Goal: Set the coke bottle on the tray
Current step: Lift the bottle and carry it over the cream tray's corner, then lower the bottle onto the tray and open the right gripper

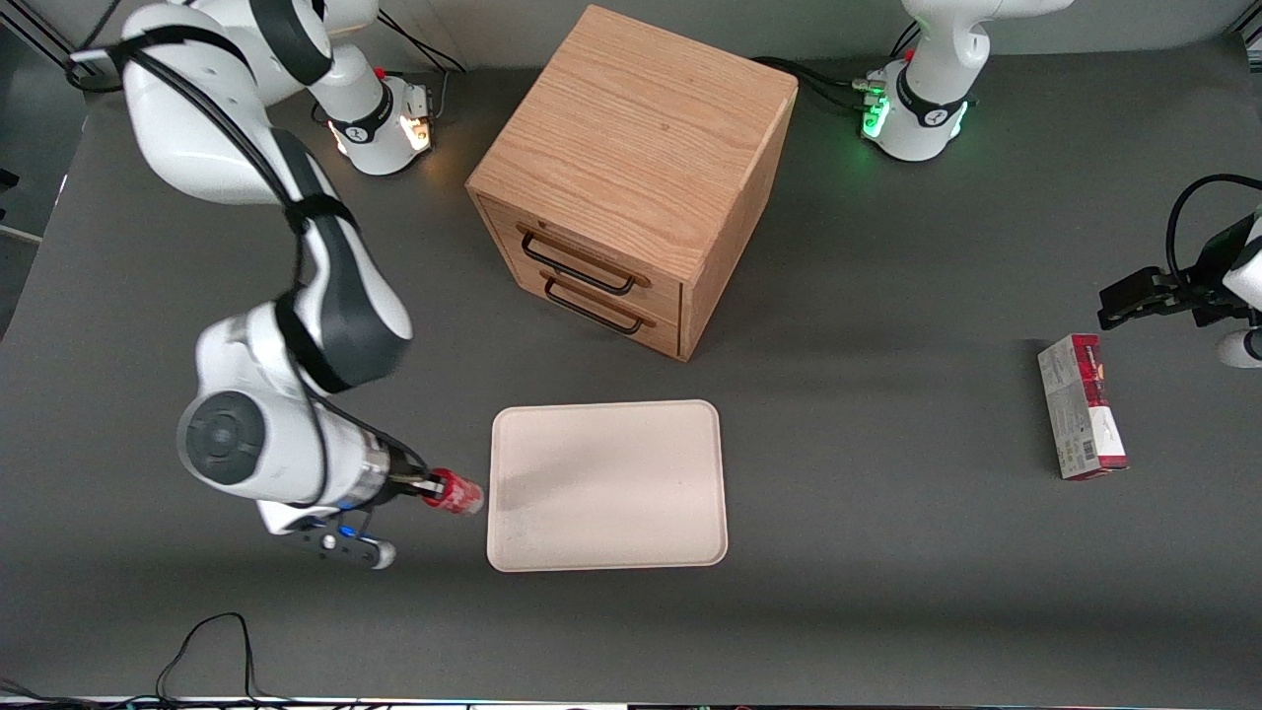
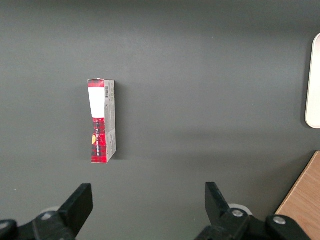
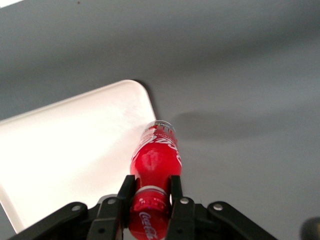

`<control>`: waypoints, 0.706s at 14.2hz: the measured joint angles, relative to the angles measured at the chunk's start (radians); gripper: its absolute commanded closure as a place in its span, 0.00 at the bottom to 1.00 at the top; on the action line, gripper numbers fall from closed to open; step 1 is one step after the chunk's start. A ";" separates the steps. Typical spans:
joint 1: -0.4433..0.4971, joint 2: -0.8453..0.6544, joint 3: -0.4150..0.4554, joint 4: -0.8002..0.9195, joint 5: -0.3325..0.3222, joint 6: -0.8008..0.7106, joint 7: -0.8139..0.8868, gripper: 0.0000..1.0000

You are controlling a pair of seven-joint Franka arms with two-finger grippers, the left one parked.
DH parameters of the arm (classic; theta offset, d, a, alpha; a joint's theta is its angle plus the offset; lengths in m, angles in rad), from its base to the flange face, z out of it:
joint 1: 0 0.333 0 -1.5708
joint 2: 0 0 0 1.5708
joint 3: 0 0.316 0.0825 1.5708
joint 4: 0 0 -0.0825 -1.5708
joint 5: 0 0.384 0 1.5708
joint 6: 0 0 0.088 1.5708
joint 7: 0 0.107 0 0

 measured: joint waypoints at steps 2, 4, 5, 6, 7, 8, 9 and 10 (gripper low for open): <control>0.027 0.046 -0.001 0.006 -0.015 0.065 0.062 1.00; 0.037 0.072 -0.001 0.016 -0.019 0.100 0.096 1.00; 0.042 0.080 -0.002 0.022 -0.023 0.105 0.101 1.00; 0.046 0.084 -0.001 0.024 -0.033 0.107 0.106 1.00; 0.050 0.085 -0.001 0.024 -0.044 0.110 0.117 1.00; 0.052 0.087 -0.001 0.024 -0.050 0.113 0.123 1.00; 0.052 0.089 -0.001 0.024 -0.052 0.114 0.124 1.00; 0.052 0.090 -0.002 0.024 -0.052 0.114 0.124 1.00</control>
